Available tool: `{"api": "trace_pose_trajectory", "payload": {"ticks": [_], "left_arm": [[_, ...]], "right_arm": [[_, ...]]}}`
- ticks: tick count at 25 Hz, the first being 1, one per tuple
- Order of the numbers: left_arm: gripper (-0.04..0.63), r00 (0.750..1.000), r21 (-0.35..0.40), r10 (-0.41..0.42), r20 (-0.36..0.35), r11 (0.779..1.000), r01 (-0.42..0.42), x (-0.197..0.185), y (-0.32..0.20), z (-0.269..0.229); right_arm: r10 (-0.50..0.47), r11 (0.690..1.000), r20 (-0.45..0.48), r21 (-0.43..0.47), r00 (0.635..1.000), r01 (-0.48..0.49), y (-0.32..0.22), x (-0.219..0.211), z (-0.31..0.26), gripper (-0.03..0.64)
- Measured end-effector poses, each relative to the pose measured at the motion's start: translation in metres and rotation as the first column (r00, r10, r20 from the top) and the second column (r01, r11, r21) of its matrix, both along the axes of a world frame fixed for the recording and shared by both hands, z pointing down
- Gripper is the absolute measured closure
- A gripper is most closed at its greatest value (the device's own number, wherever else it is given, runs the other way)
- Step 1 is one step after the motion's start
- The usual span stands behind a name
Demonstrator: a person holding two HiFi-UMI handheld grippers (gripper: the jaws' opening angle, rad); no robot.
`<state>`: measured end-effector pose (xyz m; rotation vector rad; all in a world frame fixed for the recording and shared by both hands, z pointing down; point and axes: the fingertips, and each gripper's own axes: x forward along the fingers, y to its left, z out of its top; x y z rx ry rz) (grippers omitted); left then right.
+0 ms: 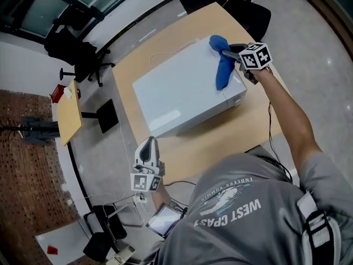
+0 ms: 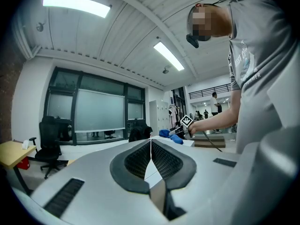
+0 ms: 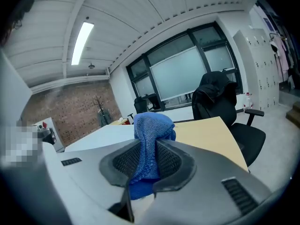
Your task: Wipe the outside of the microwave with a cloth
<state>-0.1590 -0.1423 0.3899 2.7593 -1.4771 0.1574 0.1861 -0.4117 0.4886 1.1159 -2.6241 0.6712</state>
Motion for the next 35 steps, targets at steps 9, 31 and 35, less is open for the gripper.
{"api": "trace_pose_trajectory", "payload": {"ticks": [9,31,35], "left_arm": [[0.572,1.000,-0.010,-0.028,0.002,1.000,0.028,-0.003,-0.004,0.000],[0.572,0.991,-0.067,-0.126,0.045,0.989,0.129,0.009,-0.001,0.011],[0.572,0.991,-0.069,-0.129,0.045,0.989,0.132,0.014,0.003,0.013]], "right_arm": [[0.019,0.999,0.129,-0.041,0.992,-0.013,-0.001,0.002,0.002,0.532],[0.303,0.857,0.371,-0.508,0.878,-0.081,0.037,0.045,0.217,0.532],[0.253,0.867,0.354,-0.495,0.901,-0.049,0.036,0.040,0.210,0.532]]}}
